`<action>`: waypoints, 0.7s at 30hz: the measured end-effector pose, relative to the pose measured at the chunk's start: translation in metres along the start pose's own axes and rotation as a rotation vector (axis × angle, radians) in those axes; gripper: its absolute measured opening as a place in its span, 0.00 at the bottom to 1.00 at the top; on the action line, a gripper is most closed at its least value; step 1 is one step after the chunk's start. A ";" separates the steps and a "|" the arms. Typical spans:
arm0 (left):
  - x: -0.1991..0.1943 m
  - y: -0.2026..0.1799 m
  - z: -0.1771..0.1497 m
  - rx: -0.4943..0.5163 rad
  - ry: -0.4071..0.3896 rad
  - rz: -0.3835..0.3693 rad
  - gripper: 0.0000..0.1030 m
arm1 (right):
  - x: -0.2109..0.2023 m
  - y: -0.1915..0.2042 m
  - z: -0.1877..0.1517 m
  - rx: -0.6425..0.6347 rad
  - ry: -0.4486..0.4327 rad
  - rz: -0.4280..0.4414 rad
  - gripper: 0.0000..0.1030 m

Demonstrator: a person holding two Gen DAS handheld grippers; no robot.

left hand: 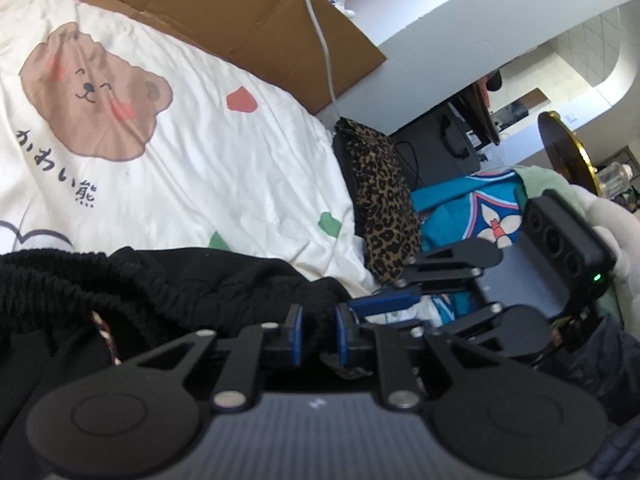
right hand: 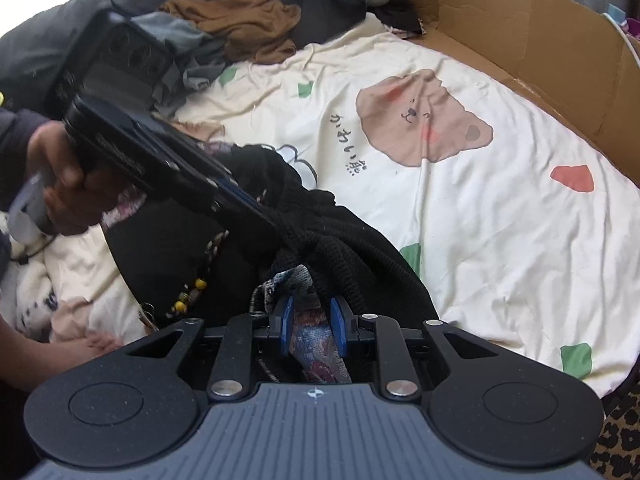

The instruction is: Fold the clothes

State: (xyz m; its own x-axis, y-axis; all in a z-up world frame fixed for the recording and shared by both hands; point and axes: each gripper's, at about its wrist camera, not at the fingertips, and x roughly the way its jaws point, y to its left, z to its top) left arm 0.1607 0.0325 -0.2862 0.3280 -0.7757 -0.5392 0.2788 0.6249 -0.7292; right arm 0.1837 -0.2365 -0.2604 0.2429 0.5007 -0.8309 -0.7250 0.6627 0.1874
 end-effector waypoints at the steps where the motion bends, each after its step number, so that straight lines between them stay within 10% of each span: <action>1: 0.000 -0.001 0.000 0.009 0.004 -0.001 0.17 | 0.002 0.001 0.000 -0.012 0.003 -0.006 0.27; 21: 0.007 -0.007 0.005 0.144 0.091 0.006 0.16 | 0.010 0.038 0.004 -0.402 0.010 -0.114 0.28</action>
State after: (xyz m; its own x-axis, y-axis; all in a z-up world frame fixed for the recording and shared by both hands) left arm 0.1657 0.0230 -0.2831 0.2487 -0.7727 -0.5841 0.4055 0.6307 -0.6617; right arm 0.1608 -0.2042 -0.2593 0.3313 0.4296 -0.8400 -0.8882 0.4423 -0.1241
